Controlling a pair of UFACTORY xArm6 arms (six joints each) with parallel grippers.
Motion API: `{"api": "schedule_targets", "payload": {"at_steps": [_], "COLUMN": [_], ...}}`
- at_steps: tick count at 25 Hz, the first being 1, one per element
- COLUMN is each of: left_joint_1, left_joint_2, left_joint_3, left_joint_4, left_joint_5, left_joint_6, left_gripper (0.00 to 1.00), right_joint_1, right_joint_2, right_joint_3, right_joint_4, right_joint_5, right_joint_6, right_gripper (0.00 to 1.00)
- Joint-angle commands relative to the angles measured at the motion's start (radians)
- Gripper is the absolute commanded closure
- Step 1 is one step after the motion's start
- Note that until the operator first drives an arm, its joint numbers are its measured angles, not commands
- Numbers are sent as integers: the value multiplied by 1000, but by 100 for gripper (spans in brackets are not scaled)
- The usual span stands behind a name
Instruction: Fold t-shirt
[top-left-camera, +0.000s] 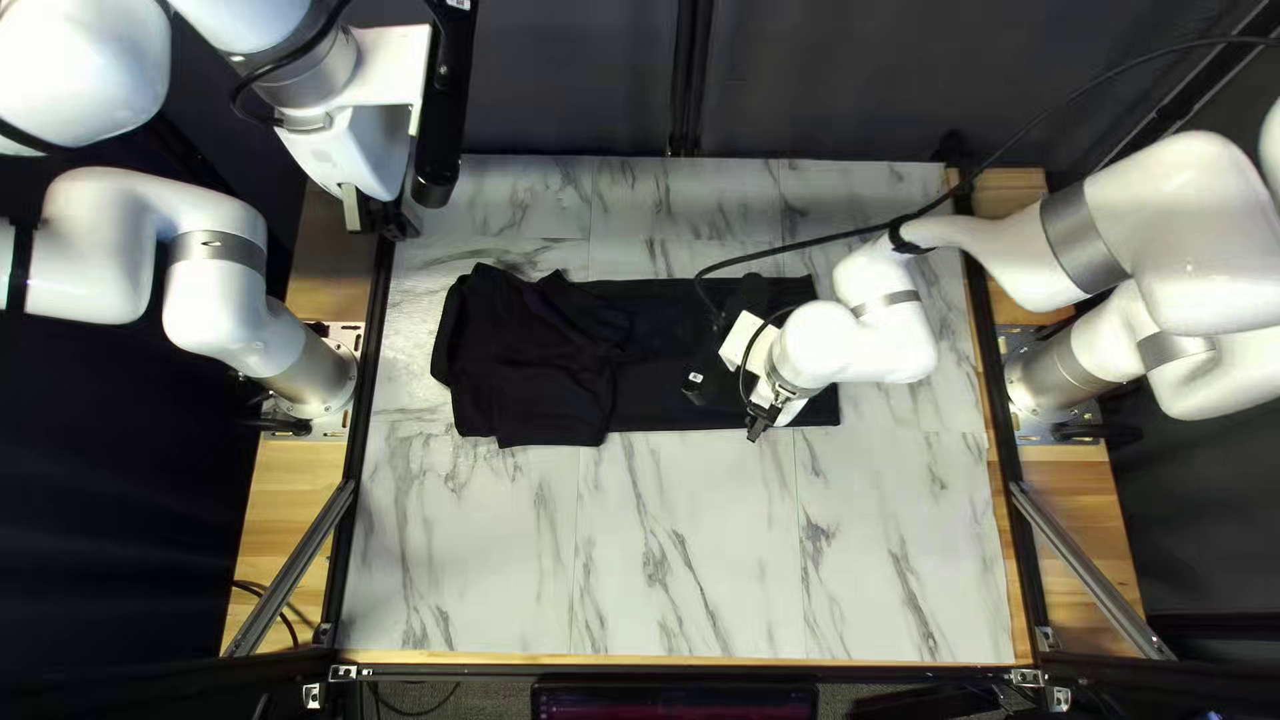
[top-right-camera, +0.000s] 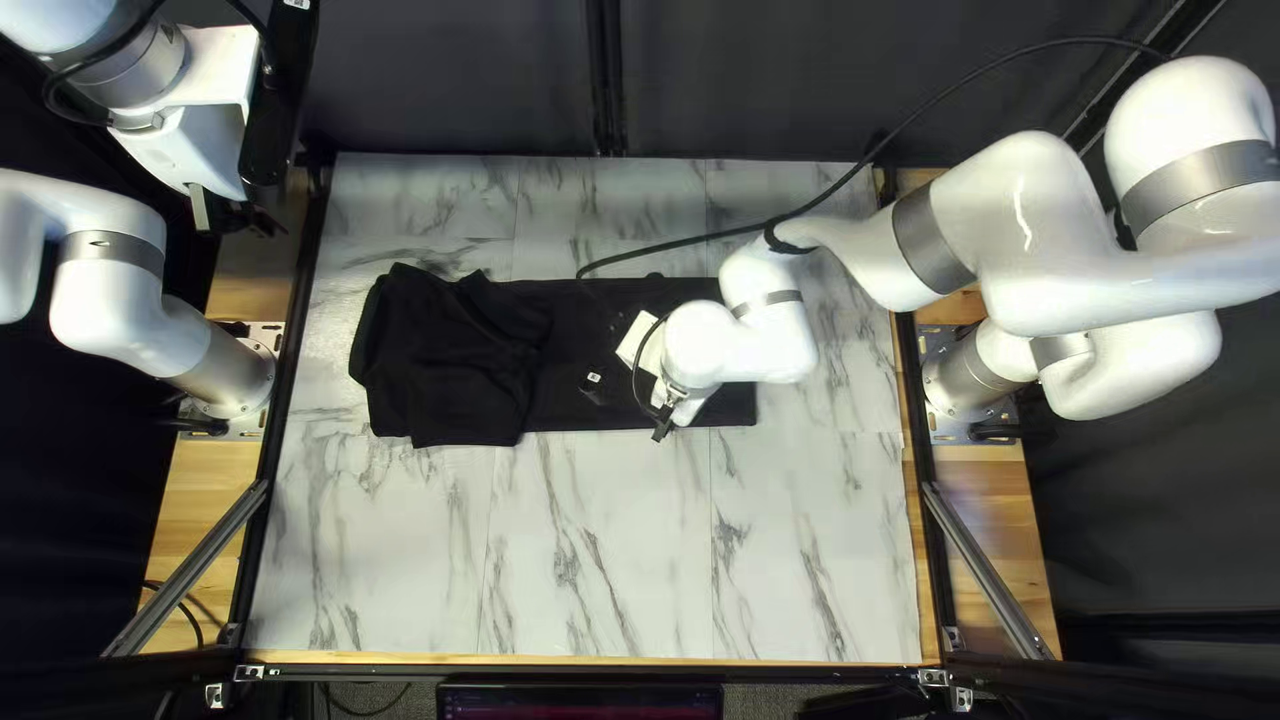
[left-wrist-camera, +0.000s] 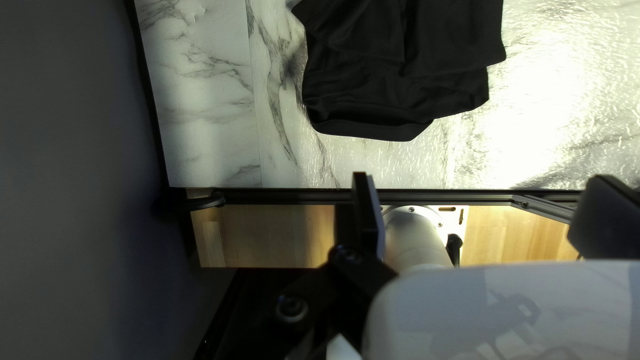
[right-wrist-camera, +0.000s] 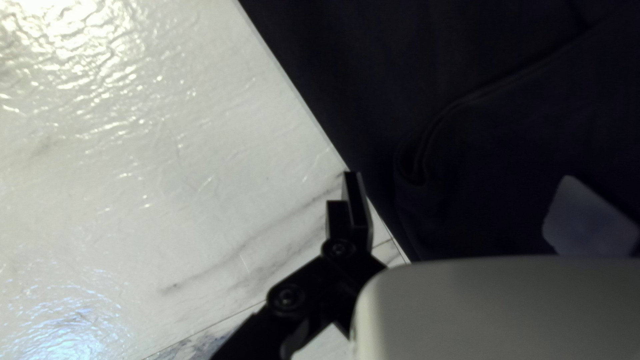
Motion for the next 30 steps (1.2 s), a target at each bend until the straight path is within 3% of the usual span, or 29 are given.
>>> {"api": "schedule_targets", "payload": {"at_steps": [1,12,23,30], "left_joint_1": [0,0,0,0], "left_joint_2": [0,0,0,0], "left_joint_3": [0,0,0,0], "left_joint_4": [0,0,0,0], "left_joint_5": [0,0,0,0], "left_joint_6": [0,0,0,0], "left_gripper": [0,0,0,0], "right_joint_1": [0,21,27,21], "right_joint_2": [26,15,21,96], "right_joint_3": [-28,-78,-234,-284], "right_joint_4": [1,-23,-96,-117], "right_joint_5": [7,55,174,148], "right_joint_6": [-11,10,45,48], "right_gripper": [100,100,100,100]}}
